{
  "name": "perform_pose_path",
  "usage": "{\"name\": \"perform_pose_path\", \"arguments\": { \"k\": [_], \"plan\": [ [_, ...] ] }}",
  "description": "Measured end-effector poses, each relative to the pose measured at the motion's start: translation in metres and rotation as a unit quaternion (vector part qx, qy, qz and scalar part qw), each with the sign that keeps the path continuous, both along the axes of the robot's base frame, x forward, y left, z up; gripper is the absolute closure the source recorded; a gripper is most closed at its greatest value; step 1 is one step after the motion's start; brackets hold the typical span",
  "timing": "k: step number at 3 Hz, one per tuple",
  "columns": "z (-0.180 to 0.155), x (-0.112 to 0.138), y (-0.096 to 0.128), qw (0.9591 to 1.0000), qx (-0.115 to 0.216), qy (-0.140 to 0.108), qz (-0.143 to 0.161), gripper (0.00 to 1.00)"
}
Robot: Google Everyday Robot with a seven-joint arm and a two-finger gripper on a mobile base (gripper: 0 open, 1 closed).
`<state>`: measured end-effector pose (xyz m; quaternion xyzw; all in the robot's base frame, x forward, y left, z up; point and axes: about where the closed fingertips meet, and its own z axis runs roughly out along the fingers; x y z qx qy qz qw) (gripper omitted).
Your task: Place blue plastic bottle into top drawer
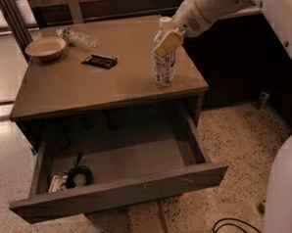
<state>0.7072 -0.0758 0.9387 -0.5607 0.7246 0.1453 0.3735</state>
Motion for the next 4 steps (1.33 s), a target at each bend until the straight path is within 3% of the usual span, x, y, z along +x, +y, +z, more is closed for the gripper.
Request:
{"name": "perform_pose_path", "arguments": {
  "k": [2, 3, 4],
  "plan": [
    [0.032, -0.058, -0.004, 0.9990, 0.030, 0.026, 0.020, 1.00],
    [0.042, -0.114, 0.002, 0.9967, 0.050, 0.058, 0.027, 1.00],
    [0.042, -0.114, 0.002, 0.9967, 0.050, 0.058, 0.027, 1.00]
  ]
}}
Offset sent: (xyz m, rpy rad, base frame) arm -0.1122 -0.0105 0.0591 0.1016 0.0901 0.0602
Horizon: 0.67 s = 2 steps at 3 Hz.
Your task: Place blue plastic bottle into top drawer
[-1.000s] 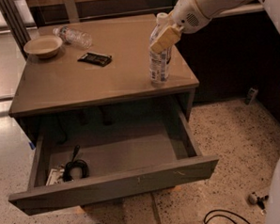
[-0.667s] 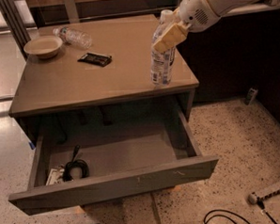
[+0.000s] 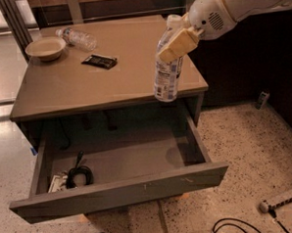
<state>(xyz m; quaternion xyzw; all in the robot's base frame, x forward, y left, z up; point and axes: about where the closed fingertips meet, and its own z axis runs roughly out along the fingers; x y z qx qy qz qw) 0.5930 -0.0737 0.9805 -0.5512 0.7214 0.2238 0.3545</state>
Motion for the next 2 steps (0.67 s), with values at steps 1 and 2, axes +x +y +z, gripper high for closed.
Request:
{"name": "perform_pose_path", "arguments": {
  "k": [1, 2],
  "plan": [
    [-0.024, -0.003, 0.005, 1.0000, 0.004, 0.000, 0.007, 1.00],
    [-0.063, -0.016, 0.016, 0.9996, 0.024, -0.002, 0.016, 1.00]
  ]
}}
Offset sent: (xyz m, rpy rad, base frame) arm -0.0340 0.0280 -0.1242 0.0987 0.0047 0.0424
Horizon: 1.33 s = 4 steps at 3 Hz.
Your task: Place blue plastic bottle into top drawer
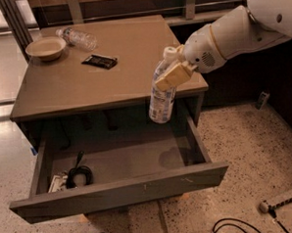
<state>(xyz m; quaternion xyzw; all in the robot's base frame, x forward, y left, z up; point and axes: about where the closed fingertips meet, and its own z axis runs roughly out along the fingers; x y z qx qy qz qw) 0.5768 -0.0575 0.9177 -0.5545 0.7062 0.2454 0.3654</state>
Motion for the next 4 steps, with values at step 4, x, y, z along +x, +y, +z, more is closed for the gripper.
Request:
{"name": "perform_pose_path", "arguments": {
  "k": [4],
  "plan": [
    [-0.118, -0.025, 0.036, 0.9970, 0.018, -0.022, 0.073, 1.00]
  ]
}}
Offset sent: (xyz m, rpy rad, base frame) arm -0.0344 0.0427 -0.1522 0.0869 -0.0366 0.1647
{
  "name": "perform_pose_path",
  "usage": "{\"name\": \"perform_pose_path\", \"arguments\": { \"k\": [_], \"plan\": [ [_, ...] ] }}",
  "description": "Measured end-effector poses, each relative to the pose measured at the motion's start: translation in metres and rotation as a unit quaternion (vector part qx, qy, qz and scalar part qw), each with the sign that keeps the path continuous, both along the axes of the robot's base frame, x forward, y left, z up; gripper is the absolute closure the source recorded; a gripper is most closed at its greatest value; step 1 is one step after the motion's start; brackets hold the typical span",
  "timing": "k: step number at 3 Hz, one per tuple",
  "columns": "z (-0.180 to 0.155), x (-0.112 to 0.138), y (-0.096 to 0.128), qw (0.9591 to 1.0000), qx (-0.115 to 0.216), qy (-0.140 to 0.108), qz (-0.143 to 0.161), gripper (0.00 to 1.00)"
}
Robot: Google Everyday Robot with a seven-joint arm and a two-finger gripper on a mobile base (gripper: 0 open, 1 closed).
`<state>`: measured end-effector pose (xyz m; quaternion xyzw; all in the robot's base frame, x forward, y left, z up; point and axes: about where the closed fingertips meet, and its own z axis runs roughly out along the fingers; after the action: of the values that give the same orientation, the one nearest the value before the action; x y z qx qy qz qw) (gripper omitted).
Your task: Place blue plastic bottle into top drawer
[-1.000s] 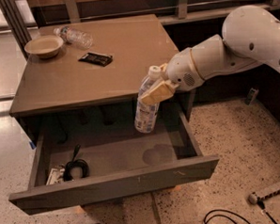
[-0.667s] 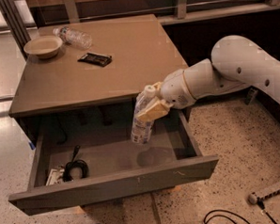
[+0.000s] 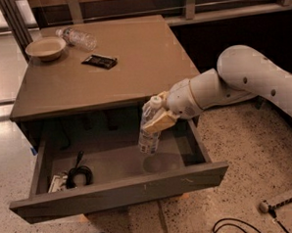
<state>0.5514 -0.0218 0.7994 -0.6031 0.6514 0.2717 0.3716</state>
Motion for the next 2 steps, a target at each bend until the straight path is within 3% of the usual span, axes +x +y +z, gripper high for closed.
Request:
{"name": "perform_pose_path", "arguments": {
  "k": [2],
  "plan": [
    [-0.054, -0.002, 0.007, 0.9990, -0.010, -0.021, 0.037, 1.00]
  ]
}}
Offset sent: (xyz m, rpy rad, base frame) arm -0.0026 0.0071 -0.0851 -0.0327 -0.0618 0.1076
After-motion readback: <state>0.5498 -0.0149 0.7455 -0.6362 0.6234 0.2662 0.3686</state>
